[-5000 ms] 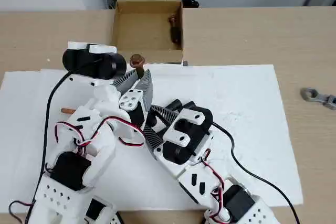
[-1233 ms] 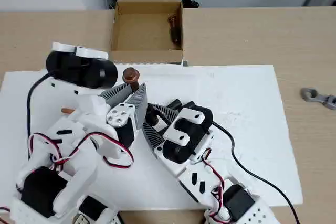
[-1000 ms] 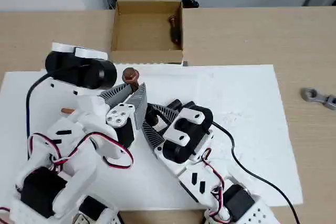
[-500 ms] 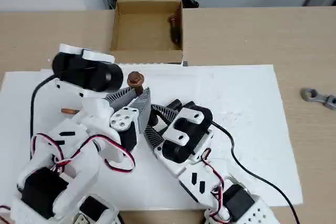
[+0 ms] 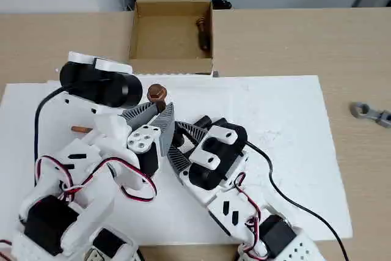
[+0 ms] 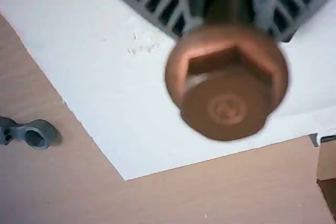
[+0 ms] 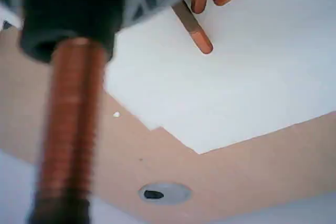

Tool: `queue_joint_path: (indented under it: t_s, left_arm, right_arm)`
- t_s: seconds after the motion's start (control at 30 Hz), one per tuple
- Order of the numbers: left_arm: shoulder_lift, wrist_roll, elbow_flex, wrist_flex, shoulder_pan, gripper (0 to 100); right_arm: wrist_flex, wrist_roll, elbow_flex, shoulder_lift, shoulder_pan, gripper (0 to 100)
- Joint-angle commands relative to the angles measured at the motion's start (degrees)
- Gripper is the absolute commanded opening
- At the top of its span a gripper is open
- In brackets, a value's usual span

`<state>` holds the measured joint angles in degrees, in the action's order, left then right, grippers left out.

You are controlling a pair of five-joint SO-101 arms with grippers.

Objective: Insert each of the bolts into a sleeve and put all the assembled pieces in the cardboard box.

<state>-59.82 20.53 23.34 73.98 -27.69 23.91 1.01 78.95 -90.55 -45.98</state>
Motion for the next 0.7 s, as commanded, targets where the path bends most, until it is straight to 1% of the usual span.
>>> queue_joint_path:
  t_s: [0.0, 0.1, 0.33, 0.5, 0.67]
  left_arm:
    - [0.2, -0.6, -1.0, -0.4, -0.3, 1]
    - [0.2, -0.6, 0.5, -1.8, -0.3, 1]
    - [0.2, -0.6, 0.7, -2.2, -0.2, 1]
    - [0.2, -0.4, 0.8, -2.0, 4.0, 1]
    - [0.2, -0.4, 0.9, -2.4, 4.1, 1]
  right_arm:
    - [-0.4, -0.5, -0.4, 0.1, 0.3, 0.3]
    - [-0.4, -0.5, -0.5, 0.1, 0.3, 0.3]
    - [-0.4, -0.5, -0.6, 0.1, 0.3, 0.3]
    - [-0.4, -0.5, -0.6, 0.1, 0.3, 0.3]
    - [-0.4, -0.5, -0.6, 0.1, 0.3, 0.3]
